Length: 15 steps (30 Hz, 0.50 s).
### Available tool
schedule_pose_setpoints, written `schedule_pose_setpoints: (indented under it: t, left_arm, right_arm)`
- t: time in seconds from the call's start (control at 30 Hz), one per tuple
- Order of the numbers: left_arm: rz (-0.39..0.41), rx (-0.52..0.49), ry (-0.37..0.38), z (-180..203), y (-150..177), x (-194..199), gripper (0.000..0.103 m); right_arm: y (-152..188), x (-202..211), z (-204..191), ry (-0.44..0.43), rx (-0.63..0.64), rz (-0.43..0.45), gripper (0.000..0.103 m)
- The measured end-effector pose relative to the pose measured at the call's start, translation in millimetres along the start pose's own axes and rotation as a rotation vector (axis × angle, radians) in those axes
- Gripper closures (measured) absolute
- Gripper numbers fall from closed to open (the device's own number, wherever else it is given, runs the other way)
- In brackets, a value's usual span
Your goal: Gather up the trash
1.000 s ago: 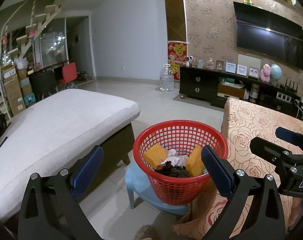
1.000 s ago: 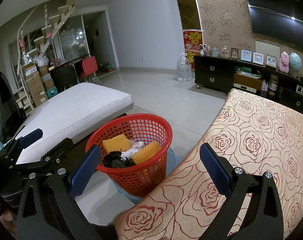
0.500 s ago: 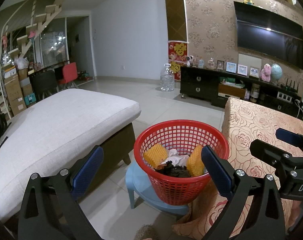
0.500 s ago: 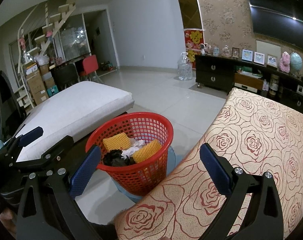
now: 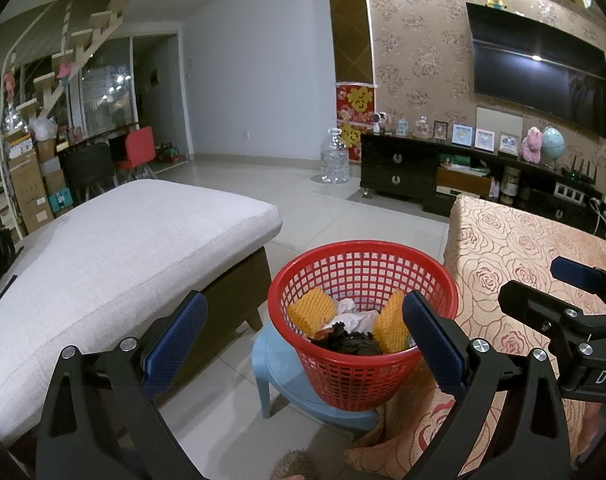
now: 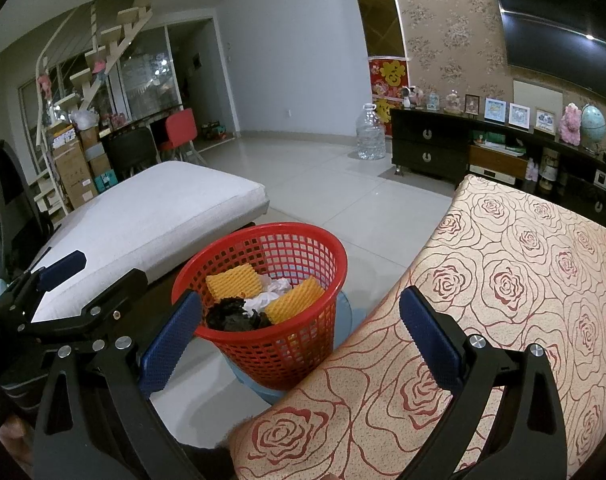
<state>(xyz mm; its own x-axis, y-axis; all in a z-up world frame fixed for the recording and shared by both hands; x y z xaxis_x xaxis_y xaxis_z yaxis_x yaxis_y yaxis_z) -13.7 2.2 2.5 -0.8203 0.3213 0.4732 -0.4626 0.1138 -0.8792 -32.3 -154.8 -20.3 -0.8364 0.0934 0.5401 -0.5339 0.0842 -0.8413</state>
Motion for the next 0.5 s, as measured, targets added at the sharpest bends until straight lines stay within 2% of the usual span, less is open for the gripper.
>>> schedule_pose_setpoints:
  t: [0.5]
  left_arm:
    - [0.004, -0.005, -0.007, -1.1, -0.1, -0.2, 0.008]
  right_arm:
    - [0.3, 0.5, -0.5, 0.0, 0.002, -0.002, 0.007]
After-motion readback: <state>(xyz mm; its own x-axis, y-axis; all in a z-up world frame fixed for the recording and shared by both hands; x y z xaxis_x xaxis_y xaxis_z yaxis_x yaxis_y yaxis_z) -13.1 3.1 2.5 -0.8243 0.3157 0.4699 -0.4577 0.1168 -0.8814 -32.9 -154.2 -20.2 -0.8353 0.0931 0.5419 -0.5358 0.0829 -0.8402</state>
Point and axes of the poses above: each gripper's, at about its wrist camera, not at the fingertips, and x roughly against the way its jaws point, z to its right, y to its underside, the point moved 2 cm from there along -x, roughly the way its jaws point, and after that the axes turned 15 degrees about y, right-handed, at the moved point
